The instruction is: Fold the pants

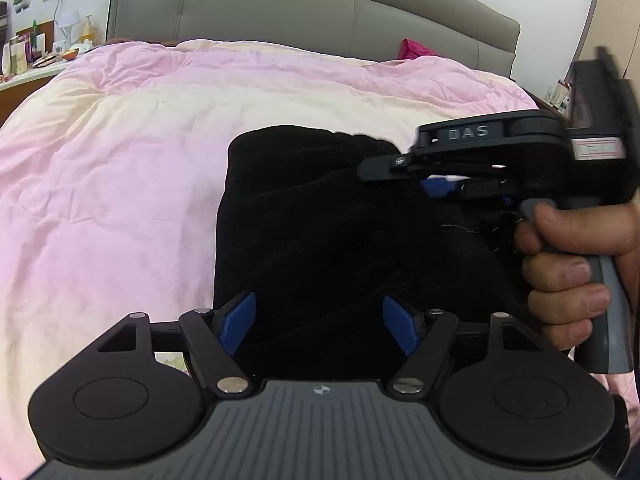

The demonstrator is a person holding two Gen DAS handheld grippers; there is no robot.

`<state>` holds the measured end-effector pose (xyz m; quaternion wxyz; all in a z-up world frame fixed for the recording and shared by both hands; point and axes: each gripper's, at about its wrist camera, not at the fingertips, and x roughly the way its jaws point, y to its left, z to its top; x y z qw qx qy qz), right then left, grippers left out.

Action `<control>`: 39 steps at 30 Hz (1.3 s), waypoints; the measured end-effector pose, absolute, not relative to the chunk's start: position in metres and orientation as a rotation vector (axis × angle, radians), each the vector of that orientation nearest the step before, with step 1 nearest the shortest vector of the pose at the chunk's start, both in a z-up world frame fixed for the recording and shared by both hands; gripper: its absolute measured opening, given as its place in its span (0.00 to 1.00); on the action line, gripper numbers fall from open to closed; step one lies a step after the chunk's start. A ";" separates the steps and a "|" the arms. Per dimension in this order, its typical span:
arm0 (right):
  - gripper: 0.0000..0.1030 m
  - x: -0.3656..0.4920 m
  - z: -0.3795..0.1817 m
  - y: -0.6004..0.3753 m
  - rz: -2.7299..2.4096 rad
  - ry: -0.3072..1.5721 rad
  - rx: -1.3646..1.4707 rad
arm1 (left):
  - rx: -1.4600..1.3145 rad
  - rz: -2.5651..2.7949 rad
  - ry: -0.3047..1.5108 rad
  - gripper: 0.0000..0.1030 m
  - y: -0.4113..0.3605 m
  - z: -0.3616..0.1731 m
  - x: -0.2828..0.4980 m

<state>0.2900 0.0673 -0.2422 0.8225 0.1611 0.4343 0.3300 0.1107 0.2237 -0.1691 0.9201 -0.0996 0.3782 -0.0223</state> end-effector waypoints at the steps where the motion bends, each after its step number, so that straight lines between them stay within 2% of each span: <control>1: 0.21 0.284 -0.233 0.069 0.708 0.881 0.305 | -0.216 -0.046 0.777 0.80 0.226 -0.169 0.110; 4: 0.08 0.262 -0.203 0.063 0.759 0.771 0.289 | -0.260 -0.048 0.767 0.80 0.231 -0.164 0.108; 6: 0.02 0.248 -0.184 0.054 0.781 0.745 0.311 | -0.276 -0.051 0.757 0.74 0.234 -0.160 0.106; 9: 0.00 0.239 -0.180 0.033 0.722 0.779 0.357 | -0.299 -0.059 0.726 0.74 0.237 -0.152 0.102; 12: 0.00 0.243 -0.204 0.014 0.614 0.848 0.350 | -0.316 -0.057 0.712 0.74 0.240 -0.150 0.100; 14: 0.07 0.250 -0.228 0.002 0.578 0.893 0.395 | -0.319 -0.059 0.727 0.74 0.240 -0.152 0.101; 16: 0.10 0.253 -0.241 -0.009 0.615 0.898 0.511 | -0.306 -0.060 0.744 0.74 0.238 -0.154 0.102; 18: 0.33 0.253 -0.242 -0.015 0.670 0.880 0.585 | -0.288 -0.062 0.756 0.74 0.235 -0.156 0.105; 20: 0.47 0.250 -0.236 -0.009 0.728 0.859 0.593 | -0.272 -0.059 0.767 0.74 0.234 -0.159 0.107; 21: 0.50 0.251 -0.234 -0.003 0.759 0.864 0.577 | -0.268 -0.057 0.771 0.74 0.234 -0.160 0.108; 23: 0.51 0.255 -0.234 0.015 0.777 0.913 0.490 | -0.270 -0.053 0.774 0.74 0.235 -0.162 0.108; 25: 0.48 0.261 -0.240 0.033 0.773 0.940 0.407 | -0.278 -0.047 0.775 0.74 0.237 -0.162 0.108; 26: 0.39 0.263 -0.246 0.039 0.802 0.960 0.399 | -0.286 -0.044 0.775 0.74 0.238 -0.162 0.107; 27: 0.39 0.266 -0.251 0.044 0.831 0.985 0.409 | -0.297 -0.043 0.775 0.74 0.240 -0.161 0.106; 29: 0.33 0.266 -0.257 0.051 0.908 1.015 0.419 | -0.315 -0.039 0.774 0.74 0.242 -0.162 0.106; 30: 0.22 0.264 -0.256 0.054 0.957 1.019 0.414 | -0.320 -0.034 0.770 0.74 0.243 -0.162 0.105; 32: 0.11 0.258 -0.246 0.055 1.007 1.006 0.403 | -0.354 -0.052 0.753 0.77 0.247 -0.161 0.104; 39: 0.10 0.229 -0.216 0.014 0.914 0.970 0.509 | -0.419 -0.116 0.632 0.74 0.254 -0.140 0.091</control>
